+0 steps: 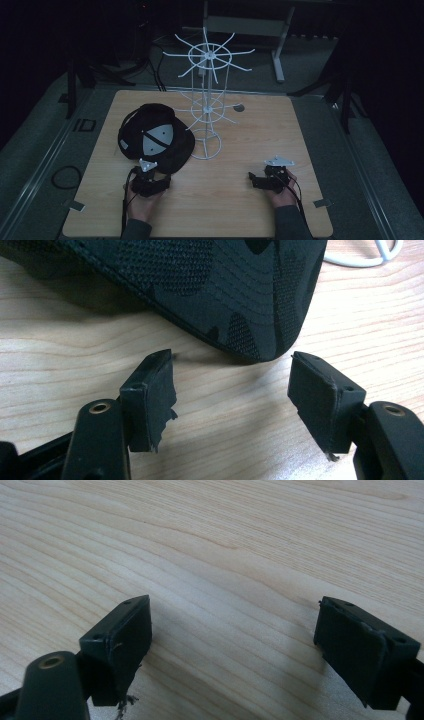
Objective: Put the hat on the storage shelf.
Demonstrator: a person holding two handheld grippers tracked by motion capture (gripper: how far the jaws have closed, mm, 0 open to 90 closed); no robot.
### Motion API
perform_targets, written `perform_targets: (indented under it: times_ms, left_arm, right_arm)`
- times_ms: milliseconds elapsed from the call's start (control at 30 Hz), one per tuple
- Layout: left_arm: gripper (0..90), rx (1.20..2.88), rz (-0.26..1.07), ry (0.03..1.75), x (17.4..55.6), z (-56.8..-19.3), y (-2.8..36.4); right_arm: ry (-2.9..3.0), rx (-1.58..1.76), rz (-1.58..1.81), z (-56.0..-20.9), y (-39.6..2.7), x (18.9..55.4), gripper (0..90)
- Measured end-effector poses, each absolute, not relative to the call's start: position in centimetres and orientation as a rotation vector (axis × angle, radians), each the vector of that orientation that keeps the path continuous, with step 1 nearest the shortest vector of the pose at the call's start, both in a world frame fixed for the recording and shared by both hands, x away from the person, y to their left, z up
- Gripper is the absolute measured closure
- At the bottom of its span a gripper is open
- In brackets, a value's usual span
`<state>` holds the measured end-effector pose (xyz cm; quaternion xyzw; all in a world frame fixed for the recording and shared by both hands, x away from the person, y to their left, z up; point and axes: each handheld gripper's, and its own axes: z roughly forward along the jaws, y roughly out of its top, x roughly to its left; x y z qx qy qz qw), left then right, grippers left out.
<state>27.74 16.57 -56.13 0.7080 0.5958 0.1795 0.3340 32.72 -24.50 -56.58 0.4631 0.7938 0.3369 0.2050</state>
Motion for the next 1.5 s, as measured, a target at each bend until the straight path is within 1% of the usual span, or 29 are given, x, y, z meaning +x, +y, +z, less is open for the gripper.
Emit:
perform_targets:
  times_ms: [400, 600, 1000, 1200, 1433, 1500]
  left_arm:
    - [39.1, 1.818, 0.427, 1.546, 28.5, -56.1, 16.2]
    - [43.1, 1.811, 0.421, 1.537, 28.9, -56.2, 16.1]
    - [43.2, 1.800, 0.431, 1.534, 29.7, -56.3, 15.6]
    - [50.2, 1.773, 0.401, 1.547, 29.9, -56.3, 16.0]
    - [53.2, 1.750, 0.419, 1.547, 29.8, -55.8, 15.7]
    - [55.9, 1.750, 0.421, 1.527, 29.9, -55.5, 15.6]
  right_arm:
    - [2.213, 1.290, 0.939, -56.6, -24.5, 32.7, 15.2]
    - [2.214, 1.290, 0.940, -56.6, -24.5, 32.7, 15.2]
    - [2.213, 1.291, 0.939, -56.6, -24.5, 32.7, 15.2]
    - [2.213, 1.291, 0.939, -56.6, -24.5, 32.7, 15.2]
    - [2.214, 1.293, 0.939, -56.6, -24.5, 32.7, 15.2]
    - [2.214, 1.293, 0.939, -56.6, -24.5, 32.7, 15.1]
